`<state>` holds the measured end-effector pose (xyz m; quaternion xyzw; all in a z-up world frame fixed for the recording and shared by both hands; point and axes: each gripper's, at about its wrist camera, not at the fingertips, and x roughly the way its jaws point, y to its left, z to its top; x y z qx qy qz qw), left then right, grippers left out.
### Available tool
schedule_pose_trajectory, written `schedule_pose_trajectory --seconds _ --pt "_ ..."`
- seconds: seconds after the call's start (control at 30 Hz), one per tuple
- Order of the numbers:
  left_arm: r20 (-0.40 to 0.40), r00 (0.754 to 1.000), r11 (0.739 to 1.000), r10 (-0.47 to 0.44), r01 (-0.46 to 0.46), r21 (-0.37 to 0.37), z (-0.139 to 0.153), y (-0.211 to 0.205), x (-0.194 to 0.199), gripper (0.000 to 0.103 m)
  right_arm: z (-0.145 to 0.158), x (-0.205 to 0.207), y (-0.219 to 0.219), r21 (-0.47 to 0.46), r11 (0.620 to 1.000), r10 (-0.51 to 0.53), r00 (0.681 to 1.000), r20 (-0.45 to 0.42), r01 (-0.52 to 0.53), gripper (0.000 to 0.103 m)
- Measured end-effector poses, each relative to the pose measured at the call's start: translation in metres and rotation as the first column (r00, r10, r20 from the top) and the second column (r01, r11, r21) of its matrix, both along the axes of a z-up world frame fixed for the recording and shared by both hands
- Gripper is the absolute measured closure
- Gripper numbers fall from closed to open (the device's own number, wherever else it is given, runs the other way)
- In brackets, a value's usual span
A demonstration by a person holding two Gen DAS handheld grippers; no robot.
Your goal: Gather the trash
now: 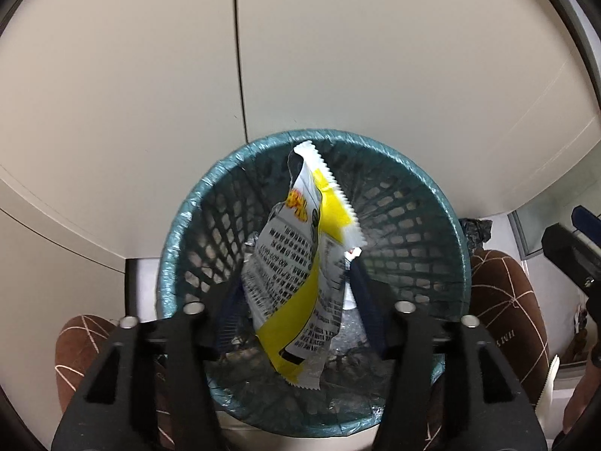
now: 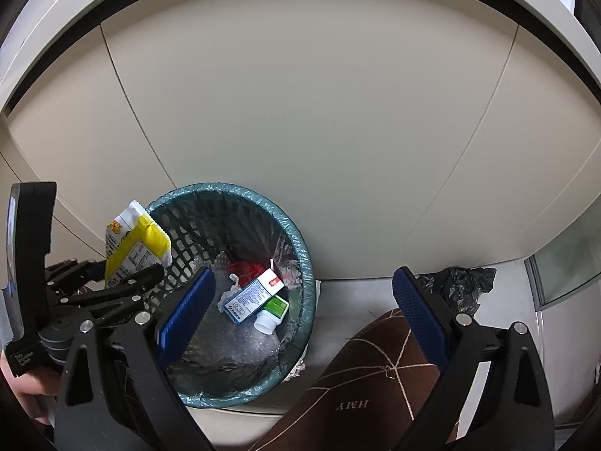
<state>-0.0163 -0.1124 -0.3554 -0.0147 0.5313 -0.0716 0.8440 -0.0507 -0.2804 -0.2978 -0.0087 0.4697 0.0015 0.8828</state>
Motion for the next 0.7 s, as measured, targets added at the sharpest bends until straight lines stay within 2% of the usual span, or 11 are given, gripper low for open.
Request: schedule_pose_trajectory --seconds 0.13,0.2,0.27,0.5,0.6,0.7 --pt "0.030 0.999 1.000 0.015 -0.015 0.003 0.014 0.007 -0.004 0.025 0.003 0.000 0.004 0.002 1.000 0.009 1.000 0.005 -0.009 0.012" --pt "0.051 0.999 1.000 0.011 -0.011 0.004 0.024 0.008 -0.006 0.020 0.006 -0.001 0.007 0.006 1.000 0.012 1.000 0.007 -0.012 0.012" --pt "0.068 0.998 1.000 0.010 -0.011 0.012 0.031 0.009 -0.008 0.011 0.009 -0.002 0.009 0.005 1.000 0.014 1.000 0.011 -0.014 0.012" --pt "0.067 0.997 1.000 0.027 -0.027 0.002 0.044 0.020 -0.015 0.008 0.022 -0.009 0.012 -0.001 1.000 0.012 1.000 0.022 -0.012 0.012" --pt "0.081 0.996 0.999 0.040 -0.041 0.011 0.062 0.022 -0.021 0.007 0.036 -0.011 0.011 0.006 1.000 0.015 1.000 0.022 -0.016 0.012" --pt "0.139 0.989 0.999 0.052 -0.053 0.003 0.092 0.028 -0.031 0.006 0.062 -0.015 0.012 0.015 1.000 0.011 0.999 0.054 -0.012 0.012"
